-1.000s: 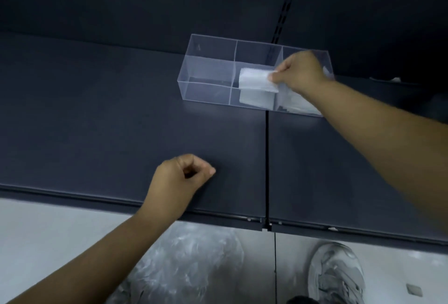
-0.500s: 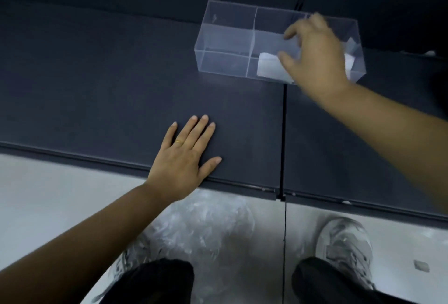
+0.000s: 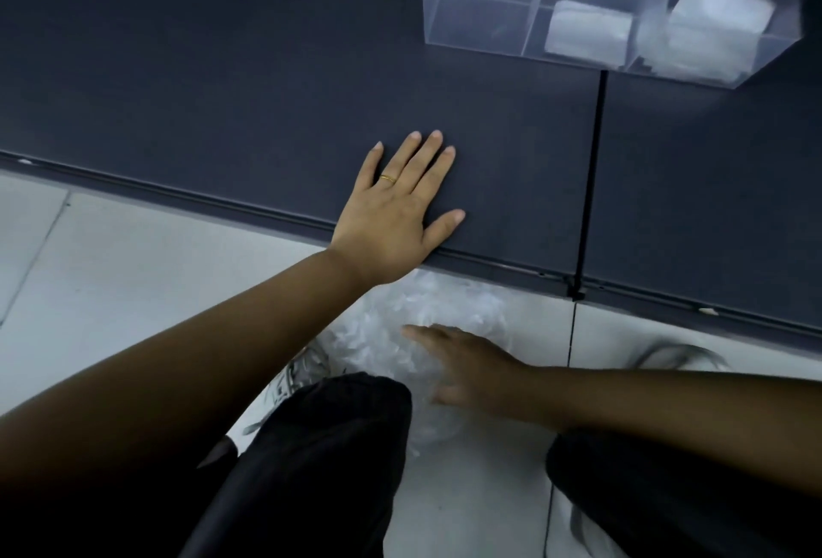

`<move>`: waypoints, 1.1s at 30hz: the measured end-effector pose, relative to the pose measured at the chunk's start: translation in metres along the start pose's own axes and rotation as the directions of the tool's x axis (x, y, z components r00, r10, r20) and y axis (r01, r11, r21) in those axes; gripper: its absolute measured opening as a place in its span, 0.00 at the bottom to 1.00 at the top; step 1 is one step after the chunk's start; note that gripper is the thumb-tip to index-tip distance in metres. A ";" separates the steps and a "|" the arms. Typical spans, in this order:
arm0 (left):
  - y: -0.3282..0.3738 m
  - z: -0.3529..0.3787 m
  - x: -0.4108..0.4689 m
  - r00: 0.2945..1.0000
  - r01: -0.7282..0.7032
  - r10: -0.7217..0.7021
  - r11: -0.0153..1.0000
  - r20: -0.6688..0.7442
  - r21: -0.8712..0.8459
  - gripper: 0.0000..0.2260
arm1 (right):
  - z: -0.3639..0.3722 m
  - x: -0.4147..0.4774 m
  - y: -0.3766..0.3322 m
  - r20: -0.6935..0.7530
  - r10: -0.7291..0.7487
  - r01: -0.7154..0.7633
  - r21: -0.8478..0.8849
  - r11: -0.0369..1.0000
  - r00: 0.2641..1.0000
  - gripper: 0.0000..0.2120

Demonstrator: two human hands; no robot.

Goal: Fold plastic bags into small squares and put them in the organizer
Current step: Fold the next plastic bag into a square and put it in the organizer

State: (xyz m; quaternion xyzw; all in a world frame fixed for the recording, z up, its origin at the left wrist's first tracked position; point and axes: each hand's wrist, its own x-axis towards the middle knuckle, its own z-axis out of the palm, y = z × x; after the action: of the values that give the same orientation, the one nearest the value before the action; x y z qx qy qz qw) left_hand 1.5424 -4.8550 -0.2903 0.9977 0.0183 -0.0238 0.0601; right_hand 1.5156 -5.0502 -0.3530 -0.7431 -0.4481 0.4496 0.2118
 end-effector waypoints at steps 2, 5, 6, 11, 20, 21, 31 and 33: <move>0.000 -0.001 -0.001 1.000 0.004 -0.004 1.000 -0.002 0.004 0.31 | -0.004 -0.006 -0.002 -0.090 -0.029 0.029 -0.010 1.000 0.995 0.27; 0.000 -0.007 -0.001 0.999 0.012 -0.010 0.999 0.039 -0.035 0.32 | -0.027 -0.025 -0.010 -0.285 -0.072 0.081 0.020 0.996 0.956 0.04; -0.001 -0.010 0.000 0.998 0.023 -0.017 0.995 0.063 -0.100 0.31 | -0.040 -0.033 -0.016 -0.324 -0.052 0.081 0.075 0.994 0.945 0.05; -0.004 -0.054 -0.002 0.936 0.291 0.004 0.558 0.352 -0.777 0.29 | -0.125 -0.071 -0.046 -0.476 0.013 0.185 0.366 0.912 0.879 0.09; 0.010 -0.069 0.012 0.920 0.365 0.056 0.242 0.389 -0.899 0.13 | -0.212 -0.093 0.016 -0.744 0.389 0.185 0.558 0.809 0.543 0.15; 0.010 -0.065 0.016 0.934 0.354 -0.051 0.255 0.353 -0.900 0.09 | -0.215 -0.094 0.025 -0.755 0.410 0.156 0.551 0.820 0.511 0.11; 0.020 -0.065 0.019 0.960 0.172 -0.267 0.798 -0.083 -0.577 0.45 | -0.181 -0.129 0.009 -0.895 0.120 0.066 0.164 0.984 0.429 0.17; 0.031 -0.077 0.022 0.984 -0.106 0.025 0.877 -0.176 -0.469 0.46 | -0.155 -0.125 -0.010 -0.821 0.015 0.058 0.059 0.997 0.571 0.24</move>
State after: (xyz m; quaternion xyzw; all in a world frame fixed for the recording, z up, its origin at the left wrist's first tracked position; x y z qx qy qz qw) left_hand 1.5693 -4.8756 -0.2111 0.9508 -0.0053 0.0657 0.3027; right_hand 1.6201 -5.1391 -0.2073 -0.8523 -0.2899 0.0692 0.4297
